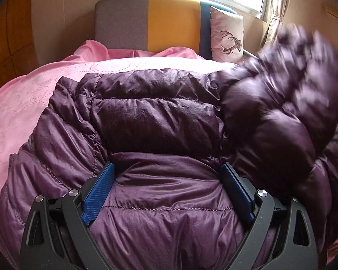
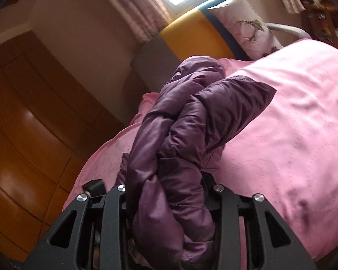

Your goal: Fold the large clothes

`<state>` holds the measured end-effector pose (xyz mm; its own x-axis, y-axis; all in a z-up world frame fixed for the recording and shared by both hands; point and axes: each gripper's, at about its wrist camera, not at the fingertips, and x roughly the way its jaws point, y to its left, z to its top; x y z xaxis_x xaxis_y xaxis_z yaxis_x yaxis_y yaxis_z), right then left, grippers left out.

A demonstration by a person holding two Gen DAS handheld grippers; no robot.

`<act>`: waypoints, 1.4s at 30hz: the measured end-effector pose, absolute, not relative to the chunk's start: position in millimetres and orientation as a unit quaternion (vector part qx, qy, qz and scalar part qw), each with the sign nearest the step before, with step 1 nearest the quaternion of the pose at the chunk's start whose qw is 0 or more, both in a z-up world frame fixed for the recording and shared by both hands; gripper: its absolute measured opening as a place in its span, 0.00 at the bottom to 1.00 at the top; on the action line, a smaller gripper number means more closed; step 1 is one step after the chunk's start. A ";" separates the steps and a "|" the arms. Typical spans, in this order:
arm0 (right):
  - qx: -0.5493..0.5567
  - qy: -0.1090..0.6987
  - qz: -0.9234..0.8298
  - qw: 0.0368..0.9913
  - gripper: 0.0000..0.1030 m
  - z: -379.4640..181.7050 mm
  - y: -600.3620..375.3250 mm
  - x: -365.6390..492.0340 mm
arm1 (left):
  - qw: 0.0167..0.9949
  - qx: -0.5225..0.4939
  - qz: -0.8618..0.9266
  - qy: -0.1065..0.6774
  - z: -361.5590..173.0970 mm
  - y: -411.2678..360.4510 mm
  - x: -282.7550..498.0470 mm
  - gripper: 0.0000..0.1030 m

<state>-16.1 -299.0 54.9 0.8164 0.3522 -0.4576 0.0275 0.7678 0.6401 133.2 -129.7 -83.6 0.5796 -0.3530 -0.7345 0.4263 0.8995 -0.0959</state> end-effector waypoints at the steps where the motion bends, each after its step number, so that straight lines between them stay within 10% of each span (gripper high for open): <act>1: 0.309 0.290 0.107 0.900 0.32 64.7 -282.5 -10.1 | 0.887 0.041 -0.223 0.403 -84.1 -127.8 134.5 0.89; 11: 0.150 0.343 0.112 0.920 0.32 86.4 -178.7 27.8 | 0.877 0.007 -0.263 0.403 -64.2 -94.7 126.4 0.79; 25: -0.162 0.389 0.133 0.897 0.34 15.8 12.3 37.9 | 0.804 -0.305 -0.340 0.380 -2.7 124.1 140.8 0.79; 36: -0.143 0.314 0.208 0.915 0.71 7.9 12.7 4.8 | 0.769 -0.240 -0.416 0.421 15.8 56.6 183.5 0.79; 37: -0.127 0.312 0.225 0.914 0.79 11.6 8.1 3.8 | 0.759 -0.226 -0.426 0.437 14.1 45.2 187.6 0.78; 39: -0.089 0.317 0.260 0.908 0.87 20.4 -5.0 2.7 | 0.768 -0.179 -0.417 0.453 12.4 28.2 188.4 0.39; 42: -0.006 0.353 0.329 0.876 0.92 40.7 -37.5 8.4 | 0.761 -0.151 -0.417 0.473 4.9 12.7 194.7 0.26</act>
